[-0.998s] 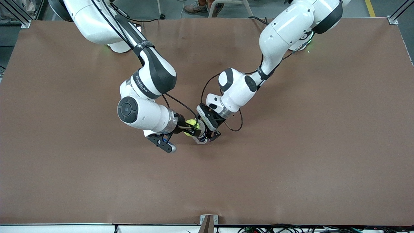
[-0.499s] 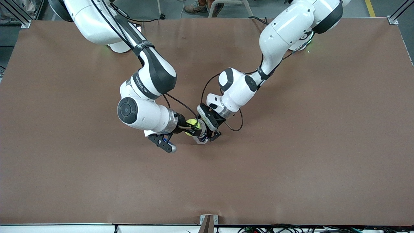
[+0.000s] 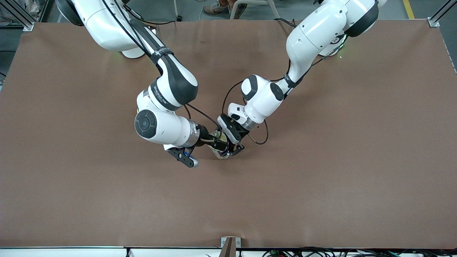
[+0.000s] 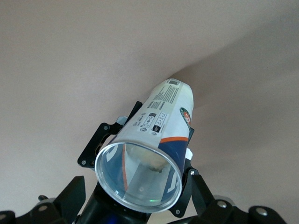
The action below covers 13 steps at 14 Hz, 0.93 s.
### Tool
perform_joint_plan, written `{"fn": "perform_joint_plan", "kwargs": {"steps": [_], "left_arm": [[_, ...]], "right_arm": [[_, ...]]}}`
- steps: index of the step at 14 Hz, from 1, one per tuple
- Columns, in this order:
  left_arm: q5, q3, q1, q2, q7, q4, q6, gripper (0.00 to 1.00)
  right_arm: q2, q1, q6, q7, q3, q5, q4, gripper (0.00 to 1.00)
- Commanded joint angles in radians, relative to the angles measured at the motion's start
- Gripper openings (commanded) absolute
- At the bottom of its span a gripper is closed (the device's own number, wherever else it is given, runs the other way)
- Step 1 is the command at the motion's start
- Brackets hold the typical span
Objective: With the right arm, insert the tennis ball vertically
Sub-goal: 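Lower the ball into the can opening and open the right gripper, then move the right gripper to the second yellow tennis ball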
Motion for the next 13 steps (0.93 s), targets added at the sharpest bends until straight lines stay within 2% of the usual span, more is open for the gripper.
{"fn": "perform_joint_plan", "kwargs": {"steps": [1,4,7,8,10,13], "left_arm": [[0.001,0.014,0.001,0.018,0.017,-0.016,0.013,0.77],[0.001,0.014,0.001,0.019,0.017,-0.016,0.013,0.77],[0.003,0.014,0.001,0.018,0.016,-0.016,0.013,0.77],[0.001,0.014,0.001,0.018,0.016,-0.016,0.013,0.77],[0.003,0.014,0.001,0.019,0.017,-0.016,0.013,0.76],[0.003,0.014,0.001,0.022,0.017,-0.016,0.013,0.76]], "right_arm": [[-0.007,-0.023,-0.02,0.005,0.003,0.02,0.014,1.0],[-0.033,-0.09,-0.108,0.002,0.004,0.02,0.021,1.0],[-0.133,-0.181,-0.245,-0.059,-0.006,-0.004,0.01,1.0],[-0.144,-0.227,-0.322,-0.123,-0.008,-0.039,0.01,1.0],[-0.148,-0.316,-0.43,-0.35,-0.006,-0.174,-0.005,1.0],[-0.197,-0.367,-0.421,-0.519,-0.006,-0.34,-0.128,1.0]]}}
